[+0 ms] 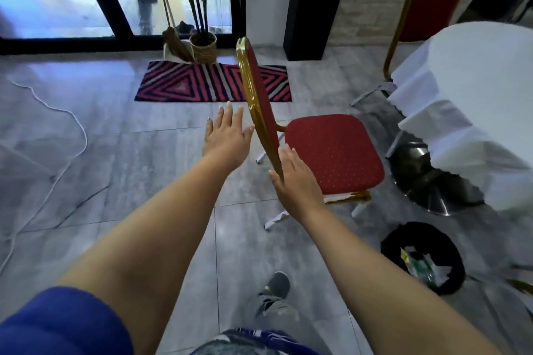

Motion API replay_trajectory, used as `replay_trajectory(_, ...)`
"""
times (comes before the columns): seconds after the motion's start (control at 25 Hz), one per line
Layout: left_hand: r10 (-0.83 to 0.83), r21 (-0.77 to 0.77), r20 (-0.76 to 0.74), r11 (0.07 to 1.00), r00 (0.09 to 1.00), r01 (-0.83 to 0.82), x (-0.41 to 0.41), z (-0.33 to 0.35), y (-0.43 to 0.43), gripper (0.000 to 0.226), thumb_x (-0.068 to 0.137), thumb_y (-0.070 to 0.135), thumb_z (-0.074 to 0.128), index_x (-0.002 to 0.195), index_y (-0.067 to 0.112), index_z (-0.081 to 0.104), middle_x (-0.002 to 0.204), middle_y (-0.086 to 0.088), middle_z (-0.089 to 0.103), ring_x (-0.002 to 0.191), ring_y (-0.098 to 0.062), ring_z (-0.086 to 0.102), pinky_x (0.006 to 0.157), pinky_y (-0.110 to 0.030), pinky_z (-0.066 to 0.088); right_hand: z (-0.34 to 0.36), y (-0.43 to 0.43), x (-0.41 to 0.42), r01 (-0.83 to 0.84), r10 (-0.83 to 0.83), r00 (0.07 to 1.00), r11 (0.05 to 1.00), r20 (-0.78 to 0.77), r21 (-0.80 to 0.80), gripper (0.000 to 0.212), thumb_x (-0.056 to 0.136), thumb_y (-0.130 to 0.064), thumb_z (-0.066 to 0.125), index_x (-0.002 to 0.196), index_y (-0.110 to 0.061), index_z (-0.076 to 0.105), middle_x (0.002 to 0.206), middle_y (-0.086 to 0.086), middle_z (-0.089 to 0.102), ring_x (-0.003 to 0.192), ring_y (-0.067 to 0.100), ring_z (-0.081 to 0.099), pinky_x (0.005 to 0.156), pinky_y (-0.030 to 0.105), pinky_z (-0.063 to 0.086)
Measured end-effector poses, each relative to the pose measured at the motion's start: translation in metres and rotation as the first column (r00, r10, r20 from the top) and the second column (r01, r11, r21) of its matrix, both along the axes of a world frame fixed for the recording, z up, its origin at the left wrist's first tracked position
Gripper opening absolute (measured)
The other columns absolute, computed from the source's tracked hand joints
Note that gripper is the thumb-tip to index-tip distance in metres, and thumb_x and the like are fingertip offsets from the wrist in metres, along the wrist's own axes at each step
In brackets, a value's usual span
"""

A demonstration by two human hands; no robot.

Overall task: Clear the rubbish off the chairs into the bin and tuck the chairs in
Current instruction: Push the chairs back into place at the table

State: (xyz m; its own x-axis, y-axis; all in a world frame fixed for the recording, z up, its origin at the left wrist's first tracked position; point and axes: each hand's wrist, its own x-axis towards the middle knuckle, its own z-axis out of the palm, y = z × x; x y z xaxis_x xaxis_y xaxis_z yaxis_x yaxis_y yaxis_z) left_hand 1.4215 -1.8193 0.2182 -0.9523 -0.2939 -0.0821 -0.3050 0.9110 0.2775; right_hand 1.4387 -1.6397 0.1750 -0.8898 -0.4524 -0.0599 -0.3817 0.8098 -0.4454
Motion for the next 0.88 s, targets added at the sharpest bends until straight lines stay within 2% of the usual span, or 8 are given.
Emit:
replay_trajectory(0.2,0.007,0.064,-0.024,0.998,1.0,-0.005,-0.064,0.009,-0.047,0.058,0.103,0.044,0.013,0.155,0.022,-0.002,0.163,0.0,-0.008,0.149,-0.018,-0.012,0.12,-0.042,-0.004,0.005,-0.065,-0.058,-0.013,0.009,0.997,0.999,-0.078,-0.053,0.067,0.103,-0.049,0.023,0.157,-0.015,0.003,0.166,0.001,0.0,0.153,0.013,-0.003,0.124,0.035,0.009)
replay_trajectory(0.48,-0.05,0.129,-0.052,0.99,0.997,0.056,-0.149,0.021,-0.104,0.057,0.103,0.044,0.011,0.155,0.024,-0.001,0.163,0.005,-0.007,0.149,-0.014,-0.01,0.121,-0.041,-0.004,0.025,-0.125,-0.121,0.038,-0.056,0.985,0.993,-0.166,-0.11,0.06,0.107,-0.037,0.026,0.157,-0.013,0.006,0.166,0.003,0.005,0.153,0.014,0.003,0.124,0.032,0.01)
replay_trajectory(0.72,-0.26,0.214,-0.046,0.941,0.965,0.264,-0.22,0.021,-0.129,0.057,0.103,0.043,0.012,0.156,0.022,0.001,0.163,0.004,-0.005,0.15,-0.016,-0.007,0.121,-0.042,-0.002,0.028,-0.165,-0.154,0.167,-0.205,0.951,0.971,-0.233,-0.174,0.057,0.105,-0.032,0.02,0.157,-0.009,0.014,0.165,0.006,0.013,0.152,0.017,0.009,0.124,0.034,0.013)
replay_trajectory(0.8,-0.333,0.282,-0.042,0.901,0.942,0.331,-0.237,0.02,-0.132,0.057,0.104,0.043,0.012,0.156,0.022,0.002,0.163,0.004,-0.004,0.15,-0.016,-0.006,0.121,-0.042,-0.002,0.026,-0.17,-0.159,0.214,-0.255,0.929,0.961,-0.267,-0.173,0.058,0.103,-0.033,0.016,0.156,-0.009,0.015,0.164,0.006,0.016,0.152,0.016,0.01,0.123,0.033,0.014)
replay_trajectory(0.88,-0.368,0.329,-0.037,0.873,0.929,0.359,-0.247,0.016,-0.131,0.057,0.104,0.042,0.012,0.156,0.02,0.005,0.163,0.003,-0.003,0.15,-0.015,-0.006,0.121,-0.041,-0.002,0.022,-0.17,-0.161,0.251,-0.282,0.907,0.958,-0.313,-0.136,0.056,0.104,-0.029,0.021,0.155,-0.007,0.016,0.163,0.007,0.017,0.149,0.012,0.008,0.122,0.03,0.011)
